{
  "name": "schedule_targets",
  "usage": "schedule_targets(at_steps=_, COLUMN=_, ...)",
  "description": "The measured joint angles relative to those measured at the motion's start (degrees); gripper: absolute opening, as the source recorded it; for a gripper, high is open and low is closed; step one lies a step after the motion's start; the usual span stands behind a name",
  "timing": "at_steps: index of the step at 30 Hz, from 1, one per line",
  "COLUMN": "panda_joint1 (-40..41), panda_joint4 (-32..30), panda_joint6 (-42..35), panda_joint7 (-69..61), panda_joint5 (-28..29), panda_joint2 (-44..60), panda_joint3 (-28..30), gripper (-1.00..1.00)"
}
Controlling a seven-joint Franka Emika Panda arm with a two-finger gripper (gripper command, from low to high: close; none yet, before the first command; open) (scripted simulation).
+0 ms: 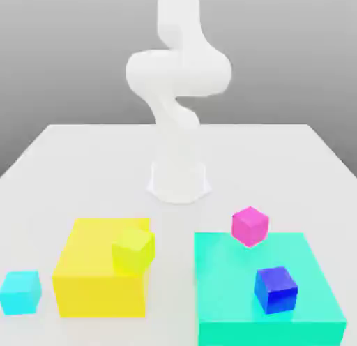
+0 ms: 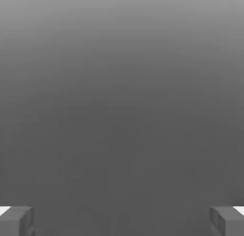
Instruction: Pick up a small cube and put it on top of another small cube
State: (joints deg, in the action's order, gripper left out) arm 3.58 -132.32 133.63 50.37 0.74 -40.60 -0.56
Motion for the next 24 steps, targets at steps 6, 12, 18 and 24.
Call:
schedule_targets(at_steps=6, panda_joint1=7.72, panda_joint4=-1.32, panda_joint6=4.54, panda_joint7=11.52, panda_joint5=2.32, panda_joint2=12.85, panda_joint3=-0.3, gripper=0.0)
schedule_targets(at_steps=12, panda_joint1=14.06, panda_joint4=-2.59, panda_joint6=8.94, panda_joint7=22.34, panda_joint5=4.07, panda_joint2=25.33, panda_joint3=0.83, gripper=0.0)
schedule_targets(at_steps=18, panda_joint1=19.43, panda_joint4=-3.89, panda_joint6=13.43, panda_joint7=31.78, panda_joint5=3.9, panda_joint2=37.76, panda_joint3=3.68, gripper=0.0)
schedule_targets(at_steps=24, panda_joint1=23.95, panda_joint4=-5.23, panda_joint6=18.0, panda_joint7=38.32, panda_joint5=-0.34, panda_joint2=50.13, panda_joint3=5.66, gripper=0.0)
